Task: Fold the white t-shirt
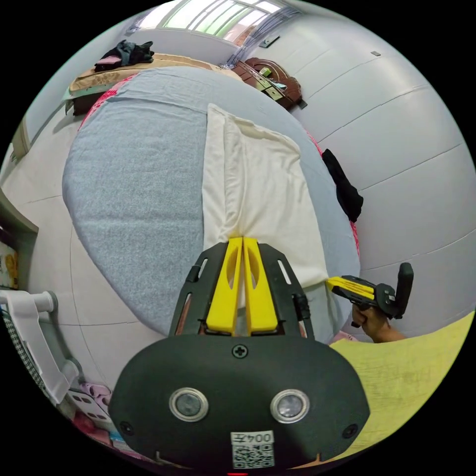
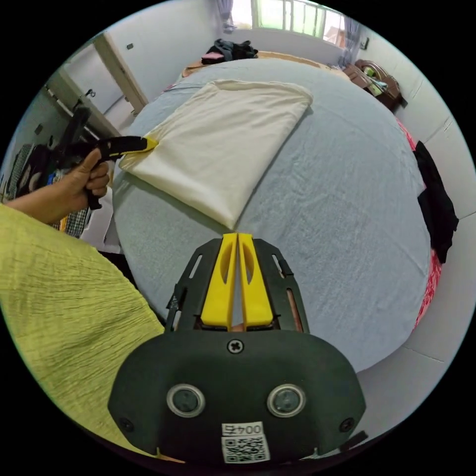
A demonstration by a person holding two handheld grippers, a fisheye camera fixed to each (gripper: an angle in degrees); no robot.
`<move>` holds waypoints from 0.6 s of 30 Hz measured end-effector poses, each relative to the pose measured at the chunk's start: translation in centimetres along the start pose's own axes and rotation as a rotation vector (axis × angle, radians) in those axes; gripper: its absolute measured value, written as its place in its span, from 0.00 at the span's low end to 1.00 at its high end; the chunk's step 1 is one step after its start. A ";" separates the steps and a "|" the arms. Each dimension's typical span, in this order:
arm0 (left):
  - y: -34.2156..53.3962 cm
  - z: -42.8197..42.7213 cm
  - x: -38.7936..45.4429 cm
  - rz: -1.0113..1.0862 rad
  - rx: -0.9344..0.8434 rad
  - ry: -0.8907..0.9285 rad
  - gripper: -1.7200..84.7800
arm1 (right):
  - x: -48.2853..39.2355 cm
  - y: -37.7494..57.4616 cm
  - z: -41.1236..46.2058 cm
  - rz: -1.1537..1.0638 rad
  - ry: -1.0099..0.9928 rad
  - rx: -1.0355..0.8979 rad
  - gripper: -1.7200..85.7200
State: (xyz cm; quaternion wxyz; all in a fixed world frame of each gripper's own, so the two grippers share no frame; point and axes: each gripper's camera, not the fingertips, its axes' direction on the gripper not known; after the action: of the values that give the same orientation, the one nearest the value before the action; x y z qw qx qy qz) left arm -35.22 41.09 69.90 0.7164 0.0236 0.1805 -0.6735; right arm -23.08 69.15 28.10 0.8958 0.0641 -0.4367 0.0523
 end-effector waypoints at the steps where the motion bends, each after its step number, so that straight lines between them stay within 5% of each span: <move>1: -0.1 0.1 0.1 -0.001 -0.001 0.003 0.03 | 0.7 0.1 -0.7 0.047 0.015 0.005 0.02; 7: -1.5 0.6 2.1 0.035 -0.013 -0.005 0.03 | 0.5 -2.4 -3.0 -0.010 -0.077 0.094 0.08; 18: -4.0 1.5 4.7 0.017 -0.021 0.052 0.03 | 1.0 -6.2 0.0 -0.053 -0.070 -0.017 0.13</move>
State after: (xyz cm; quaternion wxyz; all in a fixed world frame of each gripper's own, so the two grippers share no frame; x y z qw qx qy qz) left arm -38.61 35.80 70.76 0.7175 0.0353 0.2057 -0.6645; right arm -21.51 63.04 28.48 0.8815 0.0699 -0.4664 0.0226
